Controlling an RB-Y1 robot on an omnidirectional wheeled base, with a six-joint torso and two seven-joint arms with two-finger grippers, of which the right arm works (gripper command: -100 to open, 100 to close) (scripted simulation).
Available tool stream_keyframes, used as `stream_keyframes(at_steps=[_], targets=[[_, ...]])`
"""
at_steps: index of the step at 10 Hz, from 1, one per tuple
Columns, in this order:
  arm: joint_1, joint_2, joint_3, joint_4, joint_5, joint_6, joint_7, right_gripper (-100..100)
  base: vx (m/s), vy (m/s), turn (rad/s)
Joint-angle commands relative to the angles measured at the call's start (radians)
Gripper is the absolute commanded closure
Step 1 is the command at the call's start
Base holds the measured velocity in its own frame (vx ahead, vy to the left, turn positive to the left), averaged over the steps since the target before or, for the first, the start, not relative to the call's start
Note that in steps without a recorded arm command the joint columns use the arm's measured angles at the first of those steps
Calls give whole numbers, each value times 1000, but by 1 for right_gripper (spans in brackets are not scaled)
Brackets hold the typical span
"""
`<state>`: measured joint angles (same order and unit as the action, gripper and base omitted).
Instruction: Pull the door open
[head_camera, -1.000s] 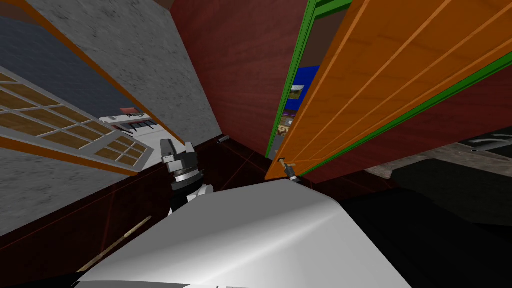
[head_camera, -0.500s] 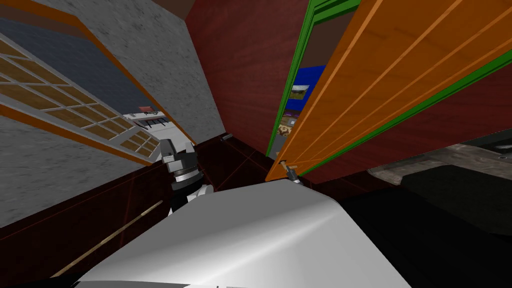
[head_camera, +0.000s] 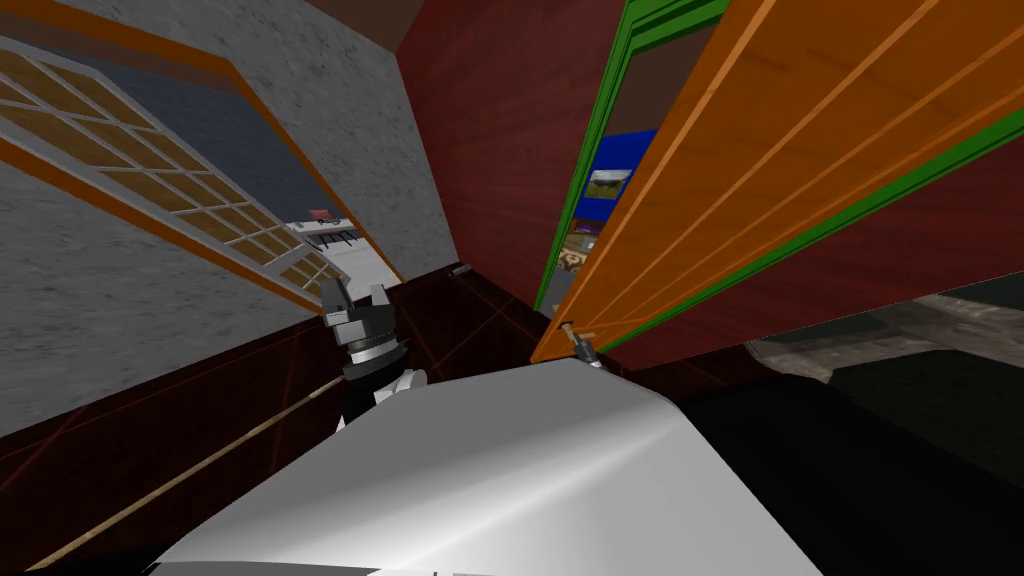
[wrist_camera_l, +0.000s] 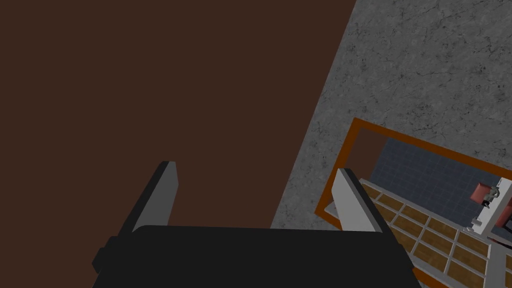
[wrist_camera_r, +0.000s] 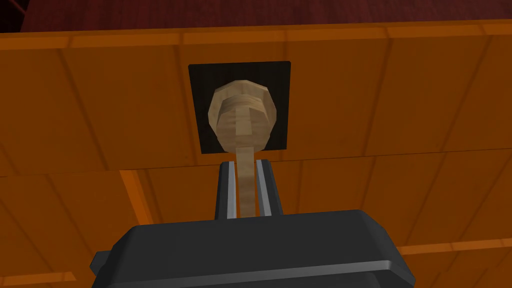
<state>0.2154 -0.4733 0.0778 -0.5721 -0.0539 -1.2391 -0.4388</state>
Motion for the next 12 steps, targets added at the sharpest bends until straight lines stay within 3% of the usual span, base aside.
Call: stream_keyframes(at_steps=[1,7,8,12], targets=[[6,-7,1,16,-1,-20,-4,100,-192,-51,153],[17,-22,8,54,-2,-77,-16,100,-196,-64,155],[23,-17,12,36,1,-64,-14,100,-74,-19,29],[18,-20,15,55,1,-79,-17,100,-159,-37,138]])
